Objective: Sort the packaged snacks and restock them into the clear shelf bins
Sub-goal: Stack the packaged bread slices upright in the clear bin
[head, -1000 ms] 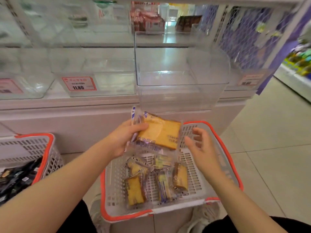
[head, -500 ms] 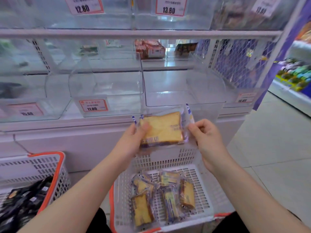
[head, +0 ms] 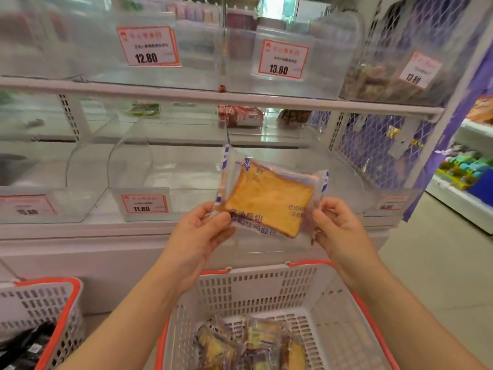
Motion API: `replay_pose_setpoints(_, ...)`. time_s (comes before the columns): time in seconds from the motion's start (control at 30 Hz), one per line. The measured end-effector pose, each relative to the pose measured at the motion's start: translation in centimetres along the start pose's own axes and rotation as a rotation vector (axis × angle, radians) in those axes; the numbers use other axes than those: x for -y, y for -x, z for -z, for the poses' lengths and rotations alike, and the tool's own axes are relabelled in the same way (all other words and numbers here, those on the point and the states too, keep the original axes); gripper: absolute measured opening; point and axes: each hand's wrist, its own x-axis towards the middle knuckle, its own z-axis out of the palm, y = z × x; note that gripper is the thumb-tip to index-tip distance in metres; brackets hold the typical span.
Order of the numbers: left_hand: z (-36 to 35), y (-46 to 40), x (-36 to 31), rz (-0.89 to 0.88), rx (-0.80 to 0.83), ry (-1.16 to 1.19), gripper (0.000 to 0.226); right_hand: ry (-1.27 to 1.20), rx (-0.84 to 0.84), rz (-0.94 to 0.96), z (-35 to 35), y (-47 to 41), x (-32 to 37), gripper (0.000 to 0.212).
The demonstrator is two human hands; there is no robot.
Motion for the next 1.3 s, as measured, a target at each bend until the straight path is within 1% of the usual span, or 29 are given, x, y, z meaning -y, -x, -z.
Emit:
replay_pose_setpoints(0.07,-0.2,-0.9,-0.4,-0.039,0.007,0.024,0.023,-0.119,0.146,-0.076,-0.6,-0.9,0.6,0.012)
replay_pose_setpoints(0.13,-0.6,-2.0,-0.9,-0.066,0.001,0.034,0.022,-0.179,0.263,-0.096,-1.5,-1.9,1.2,0.032)
replay_pose_setpoints(0.2,-1.0,-3.3,-1.4,-0.099,-0.012,0.019,0.017,-0.118,0.296,-0.069,-2.4,-3.0,1.7,0.047)
replay_pose_setpoints(0.27,-1.3,-4.7,-2.2,-0.134,-0.01,-0.051,0.016,-0.042,0.243,-0.052,-2.9,-4.5,2.3,0.053)
replay_pose_setpoints(0.37,-1.3,-6.9,-3.5,-0.209,-0.007,-0.332,0.027,0.013,0.167,-0.043,-2.5,-7.5,3.3,0.047)
replay_pose_setpoints(0.43,-0.8,-8.2,-3.9,-0.29,-0.062,-0.583,0.026,0.025,0.134,-0.025,-2.1,-9.6,3.4,0.035)
replay_pose_setpoints(0.47,-0.5,-8.7,-3.9,-0.324,-0.106,-0.717,0.024,-0.007,0.117,-0.036,-1.9,-10.6,3.1,0.03)
replay_pose_setpoints(0.5,-0.2,-9.0,-3.9,-0.343,-0.137,-0.818,0.023,-0.05,0.099,-0.065,-1.8,-11.6,2.6,0.028)
replay_pose_setpoints(0.53,0.1,-9.2,-3.8,-0.344,-0.144,-0.861,0.022,-0.068,0.078,-0.106,-1.7,-12.6,1.9,0.028)
replay_pose_setpoints(0.57,0.3,-9.3,-3.6,-0.323,-0.127,-0.864,0.018,-0.038,0.049,-0.147,-1.7,-13.7,1.1,0.031)
replay_pose_setpoints(0.63,0.4,-9.3,-3.3,-0.243,-0.058,-0.873,0.015,0.109,0.029,-0.228,-1.6,-15.5,-0.4,0.036)
replay_pose_setpoints(0.7,0.5,-9.3,-3.0,-0.184,0.013,-0.903,0.027,0.257,0.072,-0.308,-1.9,-17.1,-1.8,0.035)
replay_pose_setpoints(0.8,0.6,-9.6,-2.8,-0.159,0.055,-0.946,0.05,0.297,0.131,-0.398,-3.0,-19.4,-3.1,0.033)
replay_pose_setpoints(0.83,0.6,-9.7,-2.7,-0.169,0.062,-0.96,0.051,0.321,0.15,-0.4,-3.4,-20.1,-3.5,0.033)
replay_pose_setpoints(0.9,0.5,-9.7,-2.6,-0.202,0.075,-0.961,0.045,0.445,0.175,-0.389,-4.1,-21.6,-4.1,0.033)
replay_pose_setpoints(0.97,0.6,-9.8,-2.4,-0.221,0.071,-0.951,0.044,0.658,0.131,-0.359,-4.5,-22.7,-4.8,0.028)
replay_pose_setpoints(1.03,0.8,-9.8,-2.3,-0.225,0.063,-0.956,0.049,0.825,0.049,-0.328,-4.8,-23.7,-5.3,0.022)
replay_pose_setpoints(1.1,1.1,-9.9,-2.3,-0.214,0.071,-0.964,0.057,0.789,-0.03,-0.31,-5.1,-24.5,-5.7,0.019)
replay_pose_setpoints(1.2,1.4,-9.9,-2.2,-0.201,0.081,-0.98,0.064,0.602,-0.102,-0.346,-5.8,-25.5,-6.5,0.017)
replay_pose_setpoints(1.27,1.3,-9.9,-2.1,-0.21,0.077,-0.963,0.061,0.511,-0.114,-0.402,-5.9,-25.6,-6.9,0.019)
replay_pose_setpoints(1.3,1.2,-9.9,-2.1,-0.211,0.071,-0.958,0.06,0.508,-0.086,-0.42,-6.0,-25.4,-6.9,0.02)
